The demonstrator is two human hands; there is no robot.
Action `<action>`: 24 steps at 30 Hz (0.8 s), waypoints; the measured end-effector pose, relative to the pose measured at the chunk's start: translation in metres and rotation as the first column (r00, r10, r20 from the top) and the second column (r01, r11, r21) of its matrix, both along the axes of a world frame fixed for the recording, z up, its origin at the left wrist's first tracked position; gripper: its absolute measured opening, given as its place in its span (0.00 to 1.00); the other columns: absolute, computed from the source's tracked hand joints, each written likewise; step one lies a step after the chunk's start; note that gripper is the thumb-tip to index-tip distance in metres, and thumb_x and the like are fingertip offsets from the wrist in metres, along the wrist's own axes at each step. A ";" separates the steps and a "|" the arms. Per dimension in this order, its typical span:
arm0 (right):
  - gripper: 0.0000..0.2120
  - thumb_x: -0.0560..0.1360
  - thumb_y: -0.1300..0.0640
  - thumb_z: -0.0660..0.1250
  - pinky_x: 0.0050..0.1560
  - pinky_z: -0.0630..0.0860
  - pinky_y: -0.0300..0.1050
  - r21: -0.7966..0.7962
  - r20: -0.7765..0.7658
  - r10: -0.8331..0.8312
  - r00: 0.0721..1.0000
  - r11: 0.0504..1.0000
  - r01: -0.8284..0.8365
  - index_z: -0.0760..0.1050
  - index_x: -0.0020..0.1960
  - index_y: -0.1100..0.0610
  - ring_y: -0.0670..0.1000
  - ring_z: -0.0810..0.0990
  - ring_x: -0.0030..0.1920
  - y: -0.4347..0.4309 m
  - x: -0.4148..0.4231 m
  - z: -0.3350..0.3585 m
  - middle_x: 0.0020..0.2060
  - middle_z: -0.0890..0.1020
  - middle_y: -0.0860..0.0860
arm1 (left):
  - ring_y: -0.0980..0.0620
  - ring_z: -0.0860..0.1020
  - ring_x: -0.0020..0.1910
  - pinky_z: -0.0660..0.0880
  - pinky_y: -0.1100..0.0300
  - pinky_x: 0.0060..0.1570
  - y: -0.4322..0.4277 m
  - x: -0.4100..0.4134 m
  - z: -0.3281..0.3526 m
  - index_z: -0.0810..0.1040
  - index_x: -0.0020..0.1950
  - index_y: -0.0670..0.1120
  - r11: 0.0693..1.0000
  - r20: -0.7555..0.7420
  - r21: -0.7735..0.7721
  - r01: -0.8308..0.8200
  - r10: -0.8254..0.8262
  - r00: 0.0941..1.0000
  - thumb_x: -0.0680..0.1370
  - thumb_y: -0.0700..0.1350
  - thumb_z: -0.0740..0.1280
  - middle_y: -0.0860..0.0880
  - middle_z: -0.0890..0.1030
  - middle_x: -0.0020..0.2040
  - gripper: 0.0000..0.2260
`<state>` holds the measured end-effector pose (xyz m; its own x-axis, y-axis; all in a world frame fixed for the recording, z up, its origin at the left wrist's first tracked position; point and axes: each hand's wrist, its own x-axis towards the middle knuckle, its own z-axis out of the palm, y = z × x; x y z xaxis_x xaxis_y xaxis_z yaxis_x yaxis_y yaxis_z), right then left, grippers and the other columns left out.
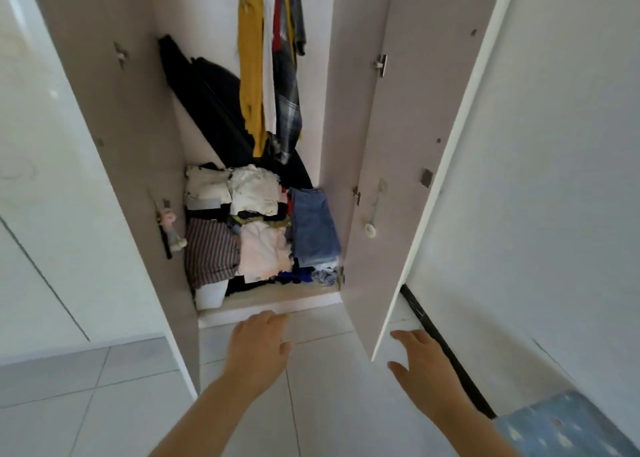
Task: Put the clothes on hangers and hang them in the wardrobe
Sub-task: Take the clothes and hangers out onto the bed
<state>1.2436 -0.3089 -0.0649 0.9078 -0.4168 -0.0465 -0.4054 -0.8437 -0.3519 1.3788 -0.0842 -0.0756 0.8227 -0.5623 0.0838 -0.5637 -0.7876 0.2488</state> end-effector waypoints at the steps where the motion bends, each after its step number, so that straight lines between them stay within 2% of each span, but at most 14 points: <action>1: 0.24 0.76 0.50 0.64 0.66 0.66 0.41 -0.009 -0.006 0.033 0.999 0.999 -0.033 0.63 0.70 0.49 0.47 0.68 0.66 -0.007 0.017 0.002 0.65 0.69 0.46 | 0.54 0.67 0.65 0.62 0.58 0.65 -0.003 0.009 0.002 0.64 0.70 0.53 1.000 -0.002 -0.005 -0.024 0.024 1.000 0.79 0.52 0.58 0.54 0.69 0.68 0.20; 6: 0.24 0.76 0.50 0.65 0.66 0.67 0.40 -0.010 0.008 0.145 0.989 0.989 -0.145 0.63 0.70 0.50 0.47 0.70 0.64 -0.029 0.103 0.007 0.64 0.70 0.47 | 0.55 0.67 0.65 0.62 0.59 0.65 -0.013 0.068 0.003 0.65 0.69 0.54 0.992 0.006 -0.006 -0.125 0.126 0.992 0.78 0.53 0.60 0.55 0.70 0.66 0.19; 12: 0.23 0.75 0.50 0.66 0.64 0.68 0.41 -0.051 0.023 0.193 0.981 0.980 -0.192 0.65 0.69 0.51 0.49 0.71 0.62 -0.049 0.225 0.006 0.62 0.72 0.49 | 0.55 0.69 0.63 0.64 0.61 0.60 -0.031 0.175 0.000 0.65 0.70 0.53 0.982 0.046 -0.002 -0.190 0.190 0.981 0.78 0.54 0.60 0.54 0.71 0.65 0.20; 16: 0.23 0.75 0.52 0.66 0.61 0.68 0.40 -0.049 0.061 0.209 0.976 0.977 -0.206 0.66 0.68 0.50 0.50 0.72 0.61 -0.062 0.312 0.019 0.62 0.72 0.49 | 0.54 0.70 0.60 0.66 0.62 0.58 -0.042 0.257 0.012 0.66 0.69 0.53 0.979 0.062 -0.039 -0.199 0.201 0.978 0.78 0.53 0.60 0.54 0.73 0.63 0.19; 21: 0.23 0.76 0.53 0.65 0.57 0.68 0.38 -0.070 0.114 0.232 0.966 0.972 -0.225 0.65 0.69 0.52 0.52 0.72 0.61 -0.077 0.414 0.051 0.63 0.71 0.51 | 0.52 0.70 0.63 0.65 0.60 0.61 -0.061 0.355 0.048 0.66 0.70 0.51 0.983 0.128 -0.082 -0.166 0.176 0.976 0.78 0.53 0.60 0.51 0.72 0.65 0.20; 24: 0.24 0.76 0.52 0.65 0.61 0.64 0.37 -0.080 0.152 0.285 0.946 0.958 -0.276 0.64 0.71 0.52 0.51 0.70 0.64 -0.088 0.472 0.071 0.66 0.68 0.51 | 0.52 0.69 0.64 0.63 0.61 0.62 -0.077 0.408 0.068 0.66 0.71 0.50 0.976 0.140 -0.158 -0.147 0.170 0.976 0.78 0.51 0.60 0.51 0.71 0.67 0.21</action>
